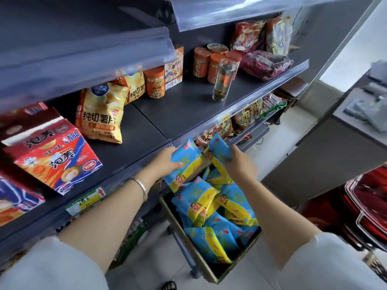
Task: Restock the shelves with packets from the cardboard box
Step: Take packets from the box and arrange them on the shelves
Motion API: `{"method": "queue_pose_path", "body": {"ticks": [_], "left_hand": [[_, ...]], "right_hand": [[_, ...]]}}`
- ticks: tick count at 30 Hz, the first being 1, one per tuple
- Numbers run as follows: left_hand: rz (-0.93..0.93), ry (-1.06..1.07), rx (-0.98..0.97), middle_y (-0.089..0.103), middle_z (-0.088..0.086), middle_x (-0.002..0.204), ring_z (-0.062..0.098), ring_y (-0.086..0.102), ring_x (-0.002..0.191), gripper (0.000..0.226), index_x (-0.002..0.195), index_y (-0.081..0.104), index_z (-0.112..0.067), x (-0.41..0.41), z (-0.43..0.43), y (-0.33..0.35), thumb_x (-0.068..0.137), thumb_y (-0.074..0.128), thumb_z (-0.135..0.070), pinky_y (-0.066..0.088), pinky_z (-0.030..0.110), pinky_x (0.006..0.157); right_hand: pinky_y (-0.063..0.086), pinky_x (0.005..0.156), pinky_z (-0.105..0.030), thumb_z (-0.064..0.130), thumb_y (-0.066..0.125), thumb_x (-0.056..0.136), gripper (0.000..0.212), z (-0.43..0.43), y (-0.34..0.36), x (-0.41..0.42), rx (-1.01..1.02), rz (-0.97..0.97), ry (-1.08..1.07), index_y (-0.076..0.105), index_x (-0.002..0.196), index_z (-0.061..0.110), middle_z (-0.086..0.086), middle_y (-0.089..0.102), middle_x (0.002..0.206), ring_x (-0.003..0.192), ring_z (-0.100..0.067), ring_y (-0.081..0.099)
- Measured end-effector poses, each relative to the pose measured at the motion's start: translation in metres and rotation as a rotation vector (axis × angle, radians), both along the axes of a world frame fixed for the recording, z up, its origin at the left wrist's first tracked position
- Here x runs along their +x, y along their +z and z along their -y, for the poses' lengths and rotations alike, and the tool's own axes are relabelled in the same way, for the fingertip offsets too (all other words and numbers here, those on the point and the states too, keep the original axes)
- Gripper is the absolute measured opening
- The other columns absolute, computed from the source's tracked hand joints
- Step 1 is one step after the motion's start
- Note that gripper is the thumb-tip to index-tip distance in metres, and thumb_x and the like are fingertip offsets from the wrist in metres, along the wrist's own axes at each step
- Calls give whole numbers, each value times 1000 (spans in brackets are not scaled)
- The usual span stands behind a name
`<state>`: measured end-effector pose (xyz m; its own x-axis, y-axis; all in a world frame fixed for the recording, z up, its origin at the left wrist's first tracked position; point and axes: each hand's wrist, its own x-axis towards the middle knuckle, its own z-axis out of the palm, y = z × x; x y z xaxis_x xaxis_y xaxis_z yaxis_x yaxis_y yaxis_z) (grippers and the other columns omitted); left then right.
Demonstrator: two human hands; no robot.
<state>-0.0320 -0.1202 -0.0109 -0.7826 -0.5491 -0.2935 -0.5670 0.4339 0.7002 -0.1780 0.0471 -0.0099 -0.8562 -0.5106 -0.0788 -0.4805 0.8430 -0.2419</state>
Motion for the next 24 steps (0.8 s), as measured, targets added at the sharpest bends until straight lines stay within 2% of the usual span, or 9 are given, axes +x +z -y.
{"method": "queue_pose_path", "body": {"ticks": [1,3,5,7,11,14,17,20,24], "left_hand": [[-29,22,-35,63,5,103,19,59,89,29,109,57,-10,4,3,10,83,68,-18,47,25,67],[-78,63,-98,64,3,101,23,62,91,23,100,56,-18,14,6,31,81,69,-21,52,38,79],[-138,105,-137,65,1,95,24,63,90,21,93,54,-22,25,5,56,80,70,-19,53,41,80],[-187,142,-221,64,0,93,23,63,89,22,97,57,-20,37,1,85,80,70,-19,52,38,76],[-293,246,-431,65,-1,99,24,62,91,32,112,58,-21,72,-5,149,82,69,-25,51,41,78],[-345,356,-619,65,-1,108,26,60,99,37,118,56,-25,108,-5,196,83,67,-29,49,38,79],[-405,431,-742,63,-5,104,21,58,97,30,112,57,-24,151,2,238,84,66,-28,48,38,78],[-383,538,-847,59,-13,96,19,56,95,28,111,57,-28,201,19,270,84,66,-29,43,34,73],[-305,665,-957,64,-7,95,22,57,90,28,109,60,-29,278,54,302,82,67,-29,37,30,68]], "right_hand": [[43,77,-38,24,47,94,26,0,8,2,-66,8,0,46,120,18,-9,65,108,98,-33,60],[44,87,-42,25,48,94,29,2,26,7,-203,23,19,46,123,21,-7,66,109,98,-33,60],[41,90,-42,25,51,92,31,6,44,12,-326,-6,63,46,123,23,-4,67,105,98,-31,60],[36,88,-41,25,54,91,28,12,64,19,-457,-63,113,49,118,21,-2,64,92,93,-30,61],[48,76,-47,24,58,90,25,34,114,40,-814,-112,253,52,113,17,2,59,81,78,-29,59],[45,67,-37,19,60,90,28,58,154,68,-1006,-96,361,54,116,13,3,55,83,75,-23,54],[44,69,-36,16,60,90,28,88,187,103,-1097,-122,498,55,117,10,2,57,92,81,-23,54],[45,73,-40,17,60,90,29,124,217,141,-1121,-150,614,55,118,10,2,58,97,87,-24,55],[45,76,-46,18,61,86,29,182,253,199,-1095,-263,815,58,114,10,-5,63,102,89,-30,57]]}}
